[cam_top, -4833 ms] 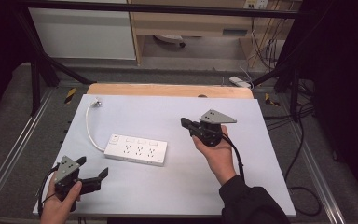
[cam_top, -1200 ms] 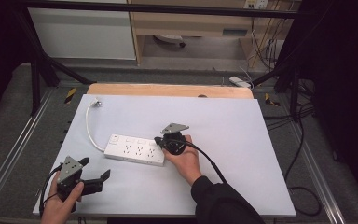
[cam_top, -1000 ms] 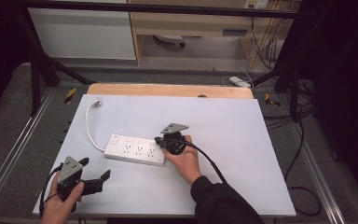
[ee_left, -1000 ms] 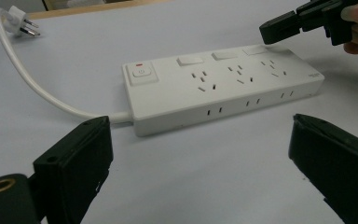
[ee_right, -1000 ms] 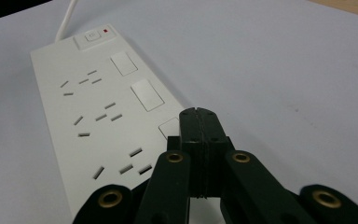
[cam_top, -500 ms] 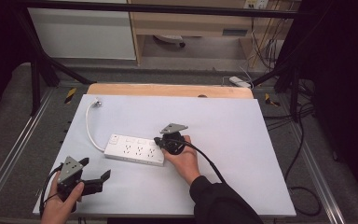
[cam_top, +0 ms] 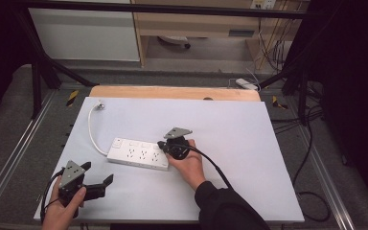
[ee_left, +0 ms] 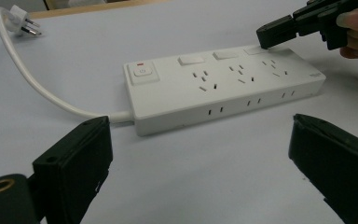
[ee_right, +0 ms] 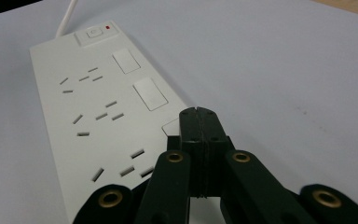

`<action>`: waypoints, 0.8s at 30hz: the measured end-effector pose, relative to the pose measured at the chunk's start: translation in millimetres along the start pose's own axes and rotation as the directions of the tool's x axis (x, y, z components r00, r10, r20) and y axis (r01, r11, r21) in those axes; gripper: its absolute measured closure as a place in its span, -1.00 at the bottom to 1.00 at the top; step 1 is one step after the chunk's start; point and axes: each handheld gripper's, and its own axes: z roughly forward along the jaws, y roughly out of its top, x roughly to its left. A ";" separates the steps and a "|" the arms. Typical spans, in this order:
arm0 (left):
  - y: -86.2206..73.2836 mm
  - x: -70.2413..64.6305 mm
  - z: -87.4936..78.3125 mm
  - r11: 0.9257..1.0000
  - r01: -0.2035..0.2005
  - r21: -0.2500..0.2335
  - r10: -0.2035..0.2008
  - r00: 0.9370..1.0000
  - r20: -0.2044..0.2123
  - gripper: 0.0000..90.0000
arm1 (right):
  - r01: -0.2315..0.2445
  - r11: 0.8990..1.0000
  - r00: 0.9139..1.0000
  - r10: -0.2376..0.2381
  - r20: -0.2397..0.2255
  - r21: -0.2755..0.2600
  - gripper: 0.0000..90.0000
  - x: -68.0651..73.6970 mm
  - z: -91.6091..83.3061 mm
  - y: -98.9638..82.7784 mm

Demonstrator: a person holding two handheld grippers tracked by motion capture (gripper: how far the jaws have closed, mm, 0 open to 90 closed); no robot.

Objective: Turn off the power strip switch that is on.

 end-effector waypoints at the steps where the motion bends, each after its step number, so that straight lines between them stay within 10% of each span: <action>1: 0.0 0.0 0.0 1.000 0.000 0.000 0.000 1.000 0.000 -0.86 | -0.002 1.000 1.000 0.002 0.000 0.000 1.00 0.2 0.0 -0.1; 24: -0.4 -0.1 0.2 1.000 0.000 0.003 0.000 1.000 -0.002 -0.86 | 0.012 1.000 1.000 -0.012 -0.003 -0.015 1.00 -1.3 1.8 -2.6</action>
